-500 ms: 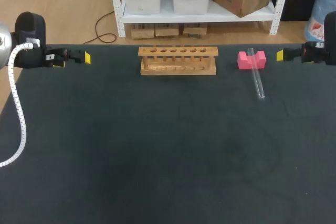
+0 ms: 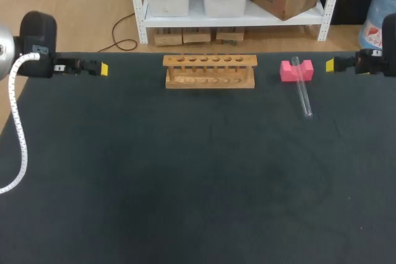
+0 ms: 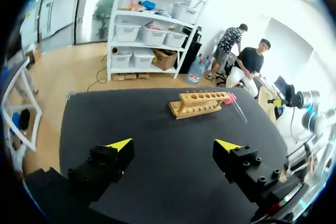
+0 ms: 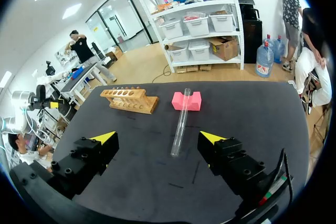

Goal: Grasp the test tube, adjust it, and insert it.

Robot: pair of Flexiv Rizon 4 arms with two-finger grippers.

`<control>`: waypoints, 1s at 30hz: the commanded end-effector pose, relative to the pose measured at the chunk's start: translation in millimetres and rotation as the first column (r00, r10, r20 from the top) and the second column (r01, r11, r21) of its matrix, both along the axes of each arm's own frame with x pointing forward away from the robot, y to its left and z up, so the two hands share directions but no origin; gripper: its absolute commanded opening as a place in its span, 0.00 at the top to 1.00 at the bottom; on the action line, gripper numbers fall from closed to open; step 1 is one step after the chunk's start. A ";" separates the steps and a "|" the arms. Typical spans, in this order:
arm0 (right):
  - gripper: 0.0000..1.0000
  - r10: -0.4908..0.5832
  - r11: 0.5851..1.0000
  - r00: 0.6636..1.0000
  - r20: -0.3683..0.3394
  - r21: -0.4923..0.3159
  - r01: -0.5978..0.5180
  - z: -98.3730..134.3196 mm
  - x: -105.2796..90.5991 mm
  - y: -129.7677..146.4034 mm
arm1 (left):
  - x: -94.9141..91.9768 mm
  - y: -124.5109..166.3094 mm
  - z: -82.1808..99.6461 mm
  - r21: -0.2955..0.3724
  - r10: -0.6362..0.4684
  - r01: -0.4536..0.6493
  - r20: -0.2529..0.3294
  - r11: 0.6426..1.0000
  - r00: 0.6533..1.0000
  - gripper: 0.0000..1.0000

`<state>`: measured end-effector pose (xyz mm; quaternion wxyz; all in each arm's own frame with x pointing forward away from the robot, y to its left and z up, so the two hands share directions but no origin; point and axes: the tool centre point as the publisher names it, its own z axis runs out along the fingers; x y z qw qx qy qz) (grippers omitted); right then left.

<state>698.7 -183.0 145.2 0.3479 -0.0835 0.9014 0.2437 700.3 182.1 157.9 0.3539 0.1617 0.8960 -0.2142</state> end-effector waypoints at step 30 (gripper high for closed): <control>0.00 -0.005 1.000 1.000 0.000 -0.006 0.005 1.1 -1.3 0.7 | 71.3 -19.7 -8.2 0.169 -0.527 0.519 0.496 0.838 0.690 0.00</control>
